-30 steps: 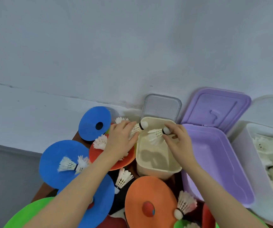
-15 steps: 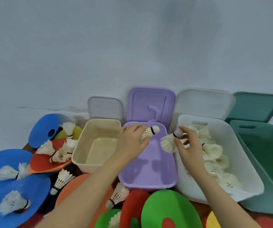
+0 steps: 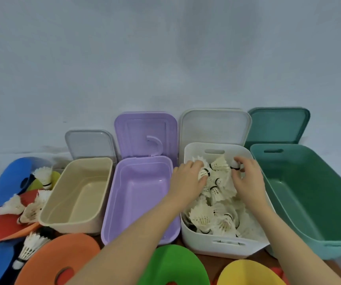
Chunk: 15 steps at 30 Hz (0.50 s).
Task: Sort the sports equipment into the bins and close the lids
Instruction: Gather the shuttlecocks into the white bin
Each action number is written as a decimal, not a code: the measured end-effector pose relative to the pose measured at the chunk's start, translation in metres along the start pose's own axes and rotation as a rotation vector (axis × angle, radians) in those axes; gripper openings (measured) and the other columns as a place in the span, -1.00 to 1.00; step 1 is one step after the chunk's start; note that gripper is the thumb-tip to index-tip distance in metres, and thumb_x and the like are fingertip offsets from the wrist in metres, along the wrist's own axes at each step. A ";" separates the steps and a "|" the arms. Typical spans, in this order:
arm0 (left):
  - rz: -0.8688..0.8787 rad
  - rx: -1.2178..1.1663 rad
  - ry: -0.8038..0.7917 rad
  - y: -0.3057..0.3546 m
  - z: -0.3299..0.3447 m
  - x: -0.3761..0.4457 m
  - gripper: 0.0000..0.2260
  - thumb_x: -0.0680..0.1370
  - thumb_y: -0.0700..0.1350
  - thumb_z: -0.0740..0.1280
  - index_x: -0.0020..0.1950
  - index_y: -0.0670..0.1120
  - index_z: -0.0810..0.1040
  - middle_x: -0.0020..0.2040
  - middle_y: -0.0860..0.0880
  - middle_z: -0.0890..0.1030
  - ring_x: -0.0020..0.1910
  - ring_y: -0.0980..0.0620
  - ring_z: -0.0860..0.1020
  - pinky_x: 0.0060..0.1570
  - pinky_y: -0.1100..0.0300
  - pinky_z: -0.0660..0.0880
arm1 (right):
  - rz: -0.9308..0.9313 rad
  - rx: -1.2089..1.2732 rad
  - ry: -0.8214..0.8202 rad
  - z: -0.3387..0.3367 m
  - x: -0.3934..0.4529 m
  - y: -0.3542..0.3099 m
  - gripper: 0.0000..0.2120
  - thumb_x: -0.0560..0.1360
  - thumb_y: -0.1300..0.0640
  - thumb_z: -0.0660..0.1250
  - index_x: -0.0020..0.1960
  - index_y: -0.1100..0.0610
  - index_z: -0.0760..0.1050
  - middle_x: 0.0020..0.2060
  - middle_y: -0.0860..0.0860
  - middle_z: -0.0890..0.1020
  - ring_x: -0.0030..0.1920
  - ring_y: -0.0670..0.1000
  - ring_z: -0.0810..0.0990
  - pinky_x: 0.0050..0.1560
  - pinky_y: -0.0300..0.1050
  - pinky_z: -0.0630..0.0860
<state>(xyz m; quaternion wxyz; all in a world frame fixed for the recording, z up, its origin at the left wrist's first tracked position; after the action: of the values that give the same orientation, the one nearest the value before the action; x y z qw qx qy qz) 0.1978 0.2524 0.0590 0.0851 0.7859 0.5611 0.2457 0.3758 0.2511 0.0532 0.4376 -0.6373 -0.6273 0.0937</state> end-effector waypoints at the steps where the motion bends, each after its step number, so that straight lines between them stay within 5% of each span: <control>1: 0.014 -0.004 -0.033 -0.001 0.008 0.001 -0.72 0.56 0.01 0.23 0.22 -0.08 0.45 0.14 -0.06 0.53 0.12 -0.13 0.47 0.08 0.02 0.31 | 0.004 -0.017 -0.037 0.005 0.004 0.006 -0.67 0.52 0.25 0.26 0.27 0.17 0.43 0.10 0.04 0.52 0.07 0.01 0.47 0.08 -0.13 0.40; 6: 0.076 0.085 -0.171 -0.015 0.044 -0.011 -0.71 0.60 0.02 0.15 0.22 -0.02 0.55 0.38 0.07 0.39 0.38 0.06 0.28 0.19 0.15 0.04 | -0.018 0.040 -0.109 0.023 0.002 0.019 -0.61 0.54 0.16 0.26 0.36 0.12 0.36 0.11 0.02 0.58 0.10 0.05 0.53 0.13 0.03 0.46; 9: 0.019 0.077 -0.153 -0.026 0.043 -0.018 -0.67 0.63 0.04 0.07 0.34 0.04 0.43 0.45 0.14 0.29 0.45 0.11 0.15 0.29 0.16 -0.06 | -0.079 -0.076 -0.238 0.039 -0.009 0.018 -0.59 0.56 0.06 0.23 0.39 0.04 0.32 0.19 -0.02 0.55 0.20 0.03 0.49 0.26 0.01 0.31; 15: -0.027 0.196 -0.256 -0.031 0.043 -0.026 -0.60 0.63 0.02 0.03 0.46 -0.01 0.23 0.53 0.06 0.08 0.50 0.07 -0.03 0.41 0.02 -0.10 | -0.137 -0.529 -0.666 0.073 -0.037 0.024 -0.58 0.63 -0.10 -0.10 0.49 -0.19 0.04 0.51 -0.13 0.07 0.48 -0.05 0.07 0.38 0.01 -0.07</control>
<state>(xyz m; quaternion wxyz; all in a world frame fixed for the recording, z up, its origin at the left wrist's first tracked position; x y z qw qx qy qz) 0.1857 0.2459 0.0020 0.0822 0.8077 0.5774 0.0863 0.3370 0.2550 -0.0228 0.0381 -0.6195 -0.7775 0.1010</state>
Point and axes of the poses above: each hand's wrist, its own x-axis towards the middle knuckle, its own z-axis out of the palm, y = z × x, the point moved 7 cm from there along x, towards the middle knuckle
